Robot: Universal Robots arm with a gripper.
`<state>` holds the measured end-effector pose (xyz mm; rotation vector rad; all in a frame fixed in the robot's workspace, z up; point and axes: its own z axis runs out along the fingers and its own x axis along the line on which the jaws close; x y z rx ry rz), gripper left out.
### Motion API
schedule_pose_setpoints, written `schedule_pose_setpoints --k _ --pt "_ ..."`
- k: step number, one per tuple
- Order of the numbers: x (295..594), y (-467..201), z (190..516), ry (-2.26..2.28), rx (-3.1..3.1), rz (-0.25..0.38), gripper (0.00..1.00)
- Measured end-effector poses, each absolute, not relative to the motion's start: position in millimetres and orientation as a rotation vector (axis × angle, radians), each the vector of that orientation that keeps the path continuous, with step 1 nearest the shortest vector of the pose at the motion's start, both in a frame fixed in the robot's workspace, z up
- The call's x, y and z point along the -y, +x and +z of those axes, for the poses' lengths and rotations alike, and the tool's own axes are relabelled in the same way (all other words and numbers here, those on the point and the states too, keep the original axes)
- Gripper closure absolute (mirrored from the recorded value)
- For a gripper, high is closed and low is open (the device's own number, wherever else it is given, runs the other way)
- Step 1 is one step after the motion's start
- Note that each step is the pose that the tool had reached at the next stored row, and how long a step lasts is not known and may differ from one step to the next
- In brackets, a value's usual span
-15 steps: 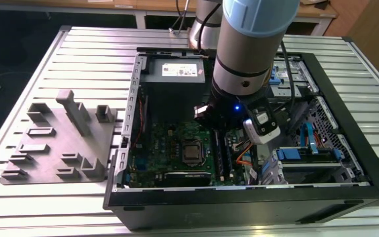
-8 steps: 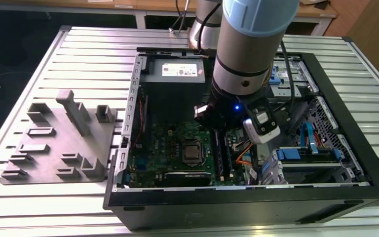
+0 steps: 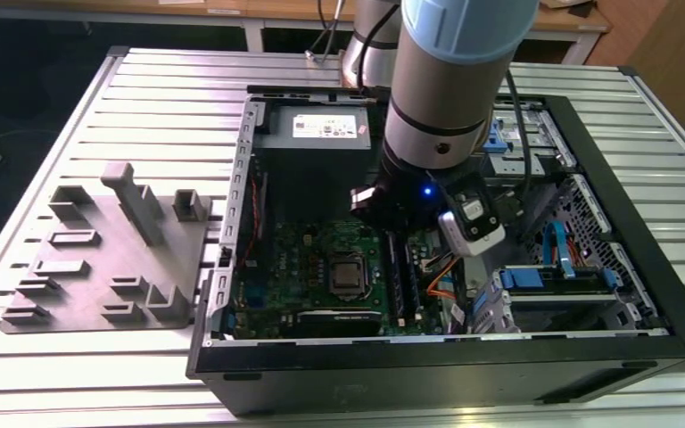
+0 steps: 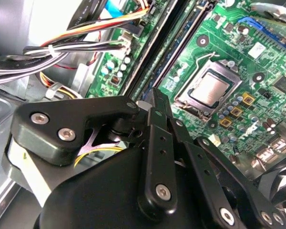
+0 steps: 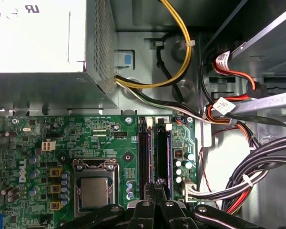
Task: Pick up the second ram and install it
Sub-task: 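Press down the second ram until it locks into place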
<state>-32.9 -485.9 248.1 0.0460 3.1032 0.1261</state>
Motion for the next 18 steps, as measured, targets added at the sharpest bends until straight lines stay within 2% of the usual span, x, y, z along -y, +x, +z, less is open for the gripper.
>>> schedule_pose_setpoints --k 18 --pt "471 -33 246 0.047 -3.103 0.127 0.93"
